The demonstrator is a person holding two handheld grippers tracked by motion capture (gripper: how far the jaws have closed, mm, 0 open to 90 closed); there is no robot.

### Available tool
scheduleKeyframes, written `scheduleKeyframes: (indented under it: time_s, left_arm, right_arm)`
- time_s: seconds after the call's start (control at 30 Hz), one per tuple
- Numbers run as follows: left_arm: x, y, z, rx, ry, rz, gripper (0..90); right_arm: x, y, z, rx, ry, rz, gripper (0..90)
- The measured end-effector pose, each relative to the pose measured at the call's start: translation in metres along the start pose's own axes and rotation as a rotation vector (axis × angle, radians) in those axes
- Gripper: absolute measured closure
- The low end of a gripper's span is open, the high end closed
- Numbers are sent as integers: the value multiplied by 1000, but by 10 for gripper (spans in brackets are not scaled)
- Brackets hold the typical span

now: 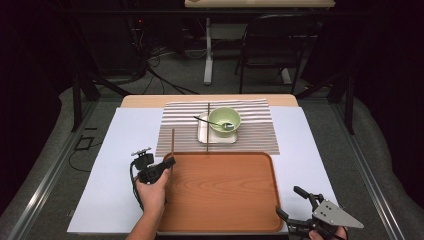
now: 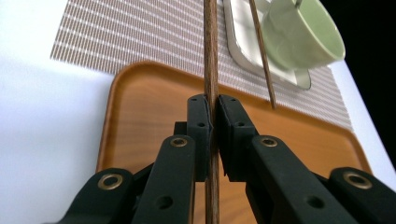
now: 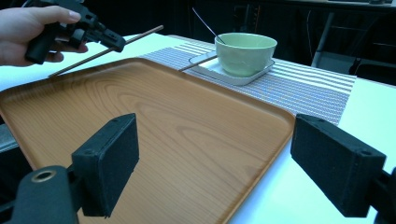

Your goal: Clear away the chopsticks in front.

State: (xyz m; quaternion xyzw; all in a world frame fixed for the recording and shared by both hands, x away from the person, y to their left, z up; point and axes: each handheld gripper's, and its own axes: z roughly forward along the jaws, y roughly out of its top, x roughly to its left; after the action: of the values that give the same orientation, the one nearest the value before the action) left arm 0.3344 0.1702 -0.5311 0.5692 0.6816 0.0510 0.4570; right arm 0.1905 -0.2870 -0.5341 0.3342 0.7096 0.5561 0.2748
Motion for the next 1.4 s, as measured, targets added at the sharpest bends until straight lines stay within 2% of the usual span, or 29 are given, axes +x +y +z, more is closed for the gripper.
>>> scheduleKeyframes:
  time_s: [0.1, 0.3, 0.37, 0.47, 0.57, 0.7, 0.77, 0.8, 0.93, 0.97, 1.0, 1.1, 1.4]
  left_arm:
    - [-3, -9, -4, 8, 9, 18, 840]
    - [-6, -23, -11, 23, 12, 29, 840]
    - [-7, -29, -13, 31, 28, 46, 840]
    - [-6, -35, -16, 39, 37, 51, 840]
    - [-5, -40, -19, 46, 66, 74, 840]
    - [-6, -45, -19, 62, 76, 71, 839]
    - [-6, -50, -18, 71, 90, 80, 839]
    - [-5, -53, -16, 84, 111, 87, 840]
    - [-5, -56, -14, 107, 130, 98, 839]
    - [-6, -56, -13, 104, 138, 106, 839]
    - [-9, -55, -13, 107, 165, 128, 839]
    - [-13, -56, -11, 108, 184, 148, 839]
    - [-18, -59, -10, 103, 209, 179, 832]
  right_arm:
    - [0, 0, 0, -1, -1, -2, 148]
    - [0, 0, 0, 1, -1, -8, 148]
    - [0, 0, -1, -1, -2, -9, 149]
    - [0, 0, -1, -1, -2, -8, 148]
    - [0, 0, -1, 0, -2, -11, 148]
    - [0, 0, 0, 0, -2, -13, 149]
    - [0, 0, -1, 0, -3, -15, 149]
    - [0, 0, -1, 0, -3, -14, 148]
    - [0, 0, -1, 0, -2, -13, 148]
    - [0, 0, -1, -1, -2, -14, 148]
    - [0, 0, -1, 0, -1, -14, 149]
    - [0, 0, -1, 1, -1, -13, 149]
    - [0, 0, -1, 1, 1, -14, 148]
